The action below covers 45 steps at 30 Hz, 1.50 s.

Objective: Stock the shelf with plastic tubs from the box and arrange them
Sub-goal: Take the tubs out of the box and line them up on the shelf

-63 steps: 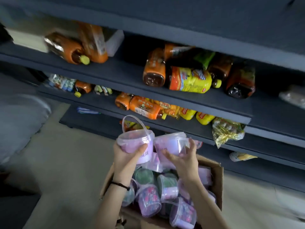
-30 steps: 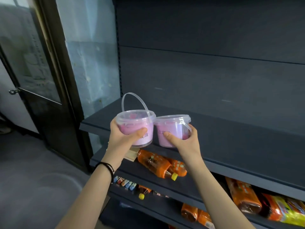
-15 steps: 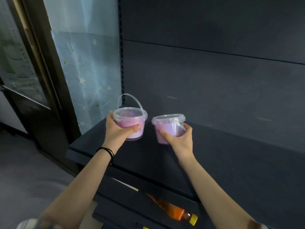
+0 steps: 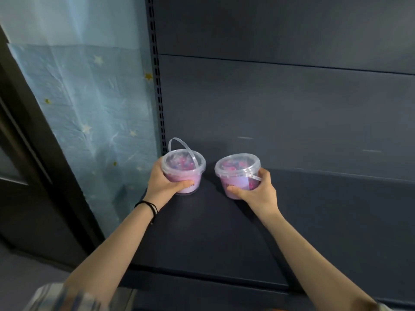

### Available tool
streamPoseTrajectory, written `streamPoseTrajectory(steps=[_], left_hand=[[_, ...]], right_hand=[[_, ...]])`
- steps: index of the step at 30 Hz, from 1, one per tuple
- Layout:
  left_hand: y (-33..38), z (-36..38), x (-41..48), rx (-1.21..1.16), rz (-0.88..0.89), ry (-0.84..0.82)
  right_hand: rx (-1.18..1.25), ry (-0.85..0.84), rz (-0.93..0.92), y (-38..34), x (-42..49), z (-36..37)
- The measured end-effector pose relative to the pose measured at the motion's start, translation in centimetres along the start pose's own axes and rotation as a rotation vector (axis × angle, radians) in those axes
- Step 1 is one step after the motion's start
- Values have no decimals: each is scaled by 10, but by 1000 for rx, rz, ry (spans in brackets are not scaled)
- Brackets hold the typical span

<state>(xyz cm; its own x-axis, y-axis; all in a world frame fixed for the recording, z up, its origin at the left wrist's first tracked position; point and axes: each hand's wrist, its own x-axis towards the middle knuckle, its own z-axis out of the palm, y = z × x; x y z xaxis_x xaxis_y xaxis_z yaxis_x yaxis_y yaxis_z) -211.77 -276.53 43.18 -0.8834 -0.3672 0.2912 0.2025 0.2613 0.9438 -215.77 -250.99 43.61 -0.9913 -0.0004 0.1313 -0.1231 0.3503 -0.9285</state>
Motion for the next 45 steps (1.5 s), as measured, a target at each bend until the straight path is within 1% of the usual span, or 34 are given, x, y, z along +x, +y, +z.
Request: streamPoseTrajectory(steps=[3, 7, 10, 15, 17, 20, 22, 25, 28, 30, 31, 34, 36, 41, 45], left_hand=[[-7, -5, 14, 7, -6, 2], [-17, -9, 28, -34, -109, -38], [-23, -10, 37, -45, -148, -71], [-28, -10, 51, -21, -151, -107], [-27, -9, 55, 22, -134, -100], [-25, -11, 61, 167, -85, -90], [-22, -12, 62, 219, -65, -97], [-15, -11, 54, 225, -76, -72], [-12, -9, 29, 187, -147, 49], [-7, -6, 7, 155, -158, 101], [-2, -4, -4, 139, -149, 96], [21, 15, -36, 144, -108, -9], [40, 38, -60, 172, -48, -69], [87, 114, -128, 231, 60, -209], [117, 200, -209, 196, 91, -352]], right_hand=[[-47, 57, 19, -2, -2, 10], [-200, 114, 52, -3, 1, 22], [-225, 81, 91, -7, 6, 32], [-265, 28, 115, -18, 18, 49], [-311, 26, 127, -20, 23, 55], [-380, 32, 153, -22, 29, 61], [-402, 41, 161, -23, 32, 62], [-348, 42, 152, -22, 33, 59], [-170, 23, 101, -15, 22, 48], [-91, 4, 61, -10, 9, 34], [-57, 0, 48, -8, 3, 25], [2, 13, 0, -4, -20, -10], [9, 21, -37, -1, -40, -42], [-94, 79, -127, 16, -95, -146], [-209, 157, -127, 52, -156, -260]])
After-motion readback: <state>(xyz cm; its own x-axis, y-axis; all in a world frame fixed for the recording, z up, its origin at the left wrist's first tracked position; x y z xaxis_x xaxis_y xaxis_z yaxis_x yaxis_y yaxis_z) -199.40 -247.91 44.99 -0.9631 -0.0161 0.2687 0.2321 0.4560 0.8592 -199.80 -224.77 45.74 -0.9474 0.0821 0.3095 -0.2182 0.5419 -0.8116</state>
